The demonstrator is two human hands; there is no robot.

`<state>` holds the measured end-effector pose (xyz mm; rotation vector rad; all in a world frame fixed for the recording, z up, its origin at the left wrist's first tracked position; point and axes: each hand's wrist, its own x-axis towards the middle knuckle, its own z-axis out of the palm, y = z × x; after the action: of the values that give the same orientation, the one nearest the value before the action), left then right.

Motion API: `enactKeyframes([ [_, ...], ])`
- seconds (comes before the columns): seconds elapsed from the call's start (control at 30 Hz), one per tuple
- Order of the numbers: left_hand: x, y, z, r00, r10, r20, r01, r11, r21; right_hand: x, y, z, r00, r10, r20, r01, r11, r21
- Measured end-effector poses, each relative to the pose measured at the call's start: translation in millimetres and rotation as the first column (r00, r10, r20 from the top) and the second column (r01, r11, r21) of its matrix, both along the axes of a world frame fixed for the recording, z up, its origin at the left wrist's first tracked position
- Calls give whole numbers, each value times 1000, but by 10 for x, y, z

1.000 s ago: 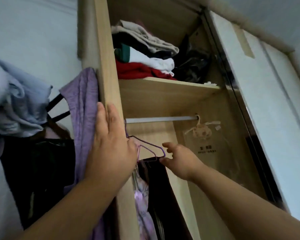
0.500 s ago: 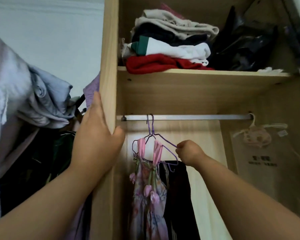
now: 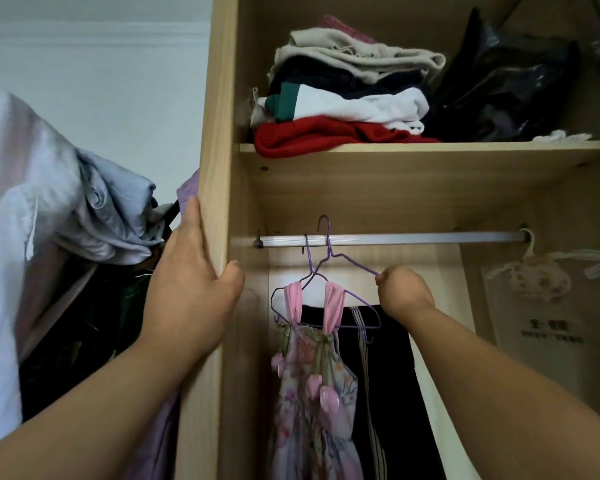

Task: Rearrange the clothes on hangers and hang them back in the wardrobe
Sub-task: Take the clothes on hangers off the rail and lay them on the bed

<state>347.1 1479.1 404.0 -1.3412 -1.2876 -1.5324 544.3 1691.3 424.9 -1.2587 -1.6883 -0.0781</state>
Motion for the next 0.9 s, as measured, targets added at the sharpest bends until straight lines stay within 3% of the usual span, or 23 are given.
enactKeyframes([
  [0.1,22,-22,-1,1000,12,4,-12,1000,-6,116,-95,74,995,23,-97,-19,999,37],
  [0.27,18,-52,27,999,50,-9,-50,998,-36,389,-299,-20,995,-5,-101,12,998,65],
  [0.33,20,-61,30,979,175,-106,-181,982,-52,579,-397,-127,996,-40,-78,46,996,81],
  [0.4,77,-52,4,888,342,-308,-371,928,-41,810,-488,-264,996,-73,-59,79,993,93],
  [0.47,240,10,-66,810,374,-452,-433,901,-30,1053,-594,-419,995,-88,-51,93,990,103],
  [0.53,498,93,-192,814,271,-513,-369,924,-98,1299,-752,-602,994,-99,-47,104,990,99],
  [0.63,933,313,-475,835,-7,-550,-205,924,-324,1638,-1045,-955,993,-118,-33,120,988,97],
  [0.73,1329,552,-894,815,-224,-534,-124,833,-540,1949,-1398,-1478,991,-124,-47,124,992,14],
  [0.9,1818,982,-1759,786,-533,-315,104,615,-781,2247,-2244,-2306,971,-221,-95,208,970,-130],
])
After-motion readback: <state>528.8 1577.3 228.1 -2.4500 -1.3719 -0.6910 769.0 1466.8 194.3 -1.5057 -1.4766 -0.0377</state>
